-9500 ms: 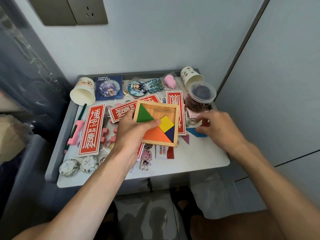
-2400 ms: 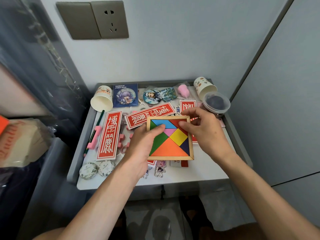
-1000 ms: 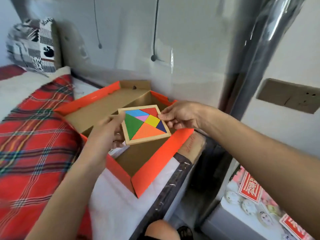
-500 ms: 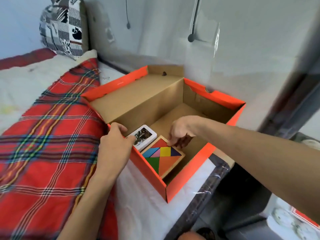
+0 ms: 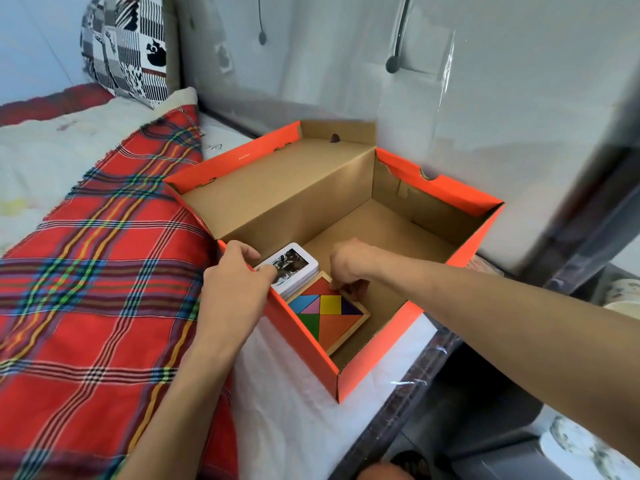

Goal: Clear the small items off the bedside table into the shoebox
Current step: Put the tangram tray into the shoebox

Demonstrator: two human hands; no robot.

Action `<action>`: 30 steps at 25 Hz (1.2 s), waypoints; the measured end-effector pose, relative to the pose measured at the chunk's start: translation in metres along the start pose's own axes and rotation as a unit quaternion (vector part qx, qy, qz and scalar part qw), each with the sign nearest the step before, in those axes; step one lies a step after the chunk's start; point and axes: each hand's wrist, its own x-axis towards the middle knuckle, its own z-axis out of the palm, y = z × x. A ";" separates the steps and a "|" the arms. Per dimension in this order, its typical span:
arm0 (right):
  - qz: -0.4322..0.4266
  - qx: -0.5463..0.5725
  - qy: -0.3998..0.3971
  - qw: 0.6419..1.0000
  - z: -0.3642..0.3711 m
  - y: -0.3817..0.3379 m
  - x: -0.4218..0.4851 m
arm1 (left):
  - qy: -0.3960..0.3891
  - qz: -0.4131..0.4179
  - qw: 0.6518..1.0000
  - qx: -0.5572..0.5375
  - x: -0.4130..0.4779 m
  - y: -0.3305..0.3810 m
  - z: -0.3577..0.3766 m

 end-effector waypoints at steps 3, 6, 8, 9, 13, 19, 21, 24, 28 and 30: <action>-0.029 -0.058 0.059 0.996 0.002 -0.002 -0.001 | -0.002 0.000 1.000 -0.003 -0.001 0.000 0.000; -0.030 -0.090 0.095 0.991 0.002 -0.003 -0.002 | 0.003 -0.002 1.000 -0.008 0.000 0.000 0.001; -0.037 -0.096 0.090 0.991 0.002 -0.004 -0.003 | 0.007 0.000 1.000 -0.008 0.000 0.000 0.001; -0.038 -0.095 0.086 0.991 0.002 -0.003 -0.002 | 0.009 0.001 1.000 -0.009 0.000 0.000 0.001; -0.036 -0.054 0.084 0.994 0.003 -0.002 -0.002 | 0.003 0.004 1.000 0.002 0.002 -0.002 0.002; -0.042 -0.004 0.144 0.989 -0.008 0.000 -0.026 | 0.018 0.023 0.990 0.138 -0.006 0.010 -0.004; -0.036 0.060 0.166 0.984 -0.018 0.005 -0.046 | 0.048 0.043 0.975 0.212 -0.015 0.023 -0.008; -0.041 0.145 0.229 0.962 -0.032 0.036 -0.094 | 0.035 0.106 0.974 0.198 -0.036 0.054 -0.003; -0.059 0.274 0.297 0.913 -0.006 0.122 -0.188 | -0.079 0.206 0.970 0.102 -0.086 0.109 0.036; -0.037 0.333 0.324 0.885 0.028 0.171 -0.224 | -0.133 0.250 0.955 0.083 -0.113 0.127 0.070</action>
